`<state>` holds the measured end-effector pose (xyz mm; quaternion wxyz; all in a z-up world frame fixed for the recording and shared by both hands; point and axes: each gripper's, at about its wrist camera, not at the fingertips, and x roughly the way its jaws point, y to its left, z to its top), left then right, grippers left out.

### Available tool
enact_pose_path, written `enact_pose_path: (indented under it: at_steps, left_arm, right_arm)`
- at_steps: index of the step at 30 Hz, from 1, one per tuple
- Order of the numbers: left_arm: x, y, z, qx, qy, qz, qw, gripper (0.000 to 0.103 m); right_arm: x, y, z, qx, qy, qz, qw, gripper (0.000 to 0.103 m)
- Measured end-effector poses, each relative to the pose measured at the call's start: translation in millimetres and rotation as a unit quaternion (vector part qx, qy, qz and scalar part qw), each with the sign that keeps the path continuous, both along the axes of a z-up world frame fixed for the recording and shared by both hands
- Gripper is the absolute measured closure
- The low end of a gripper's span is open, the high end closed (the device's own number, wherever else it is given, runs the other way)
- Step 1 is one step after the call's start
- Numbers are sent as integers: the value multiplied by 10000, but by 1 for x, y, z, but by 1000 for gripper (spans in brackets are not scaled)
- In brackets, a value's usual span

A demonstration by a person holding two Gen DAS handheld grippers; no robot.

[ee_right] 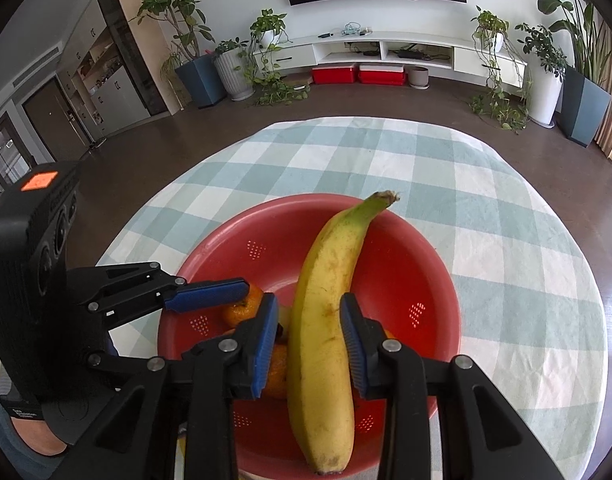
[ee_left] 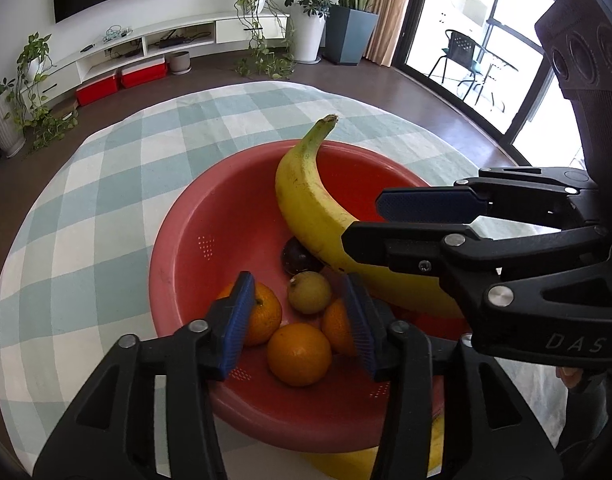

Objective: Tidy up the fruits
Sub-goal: 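Carry the kiwi and banana into the red bowl and open both tools, then grasp the dark red plum with the left tool while the right tool approaches the red tomato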

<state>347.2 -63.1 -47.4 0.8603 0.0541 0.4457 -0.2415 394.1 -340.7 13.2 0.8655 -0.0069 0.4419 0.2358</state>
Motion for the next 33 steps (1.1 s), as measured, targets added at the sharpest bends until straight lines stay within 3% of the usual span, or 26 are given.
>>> enact_pose_path:
  at_steps: [2,7,8,10,12,15,21,27,33]
  left_arm:
    - [-5,-1,3,33,-80,1,10000,36]
    - [-24,4,15,-47,-171,-2,9998,35]
    - [-30,6,19,-58,-207,0,9998,31]
    - [-44,11,25,-68,-304,15,9995,23]
    - [-61,18,31,-121,-382,43,9992,13]
    - [-91,30,37,-180,-460,112,9987,6]
    - [-154,48,32,-336,-326,188,9987,5]
    - [-214,49,9,-321,-119,130,9993,5]
    - [-239,51,-16,-302,174,224,9991,5]
  right_arm:
    - [-7,-3,8,49,-63,12,10000,67]
    - [-35,-17,28,229,-327,-43,9992,65]
    - [-42,-22,32,305,-371,-75,9988,61]
    - [-58,-33,40,493,-473,-180,9975,37]
    - [-75,-45,45,744,-549,-245,9954,29]
    - [-101,-62,43,1041,-539,-329,9926,26]
    - [-151,-86,20,1423,-297,-619,9874,25]
    - [-189,-92,-15,1571,54,-852,9839,25]
    - [-206,-82,-27,1440,134,-726,9868,26]
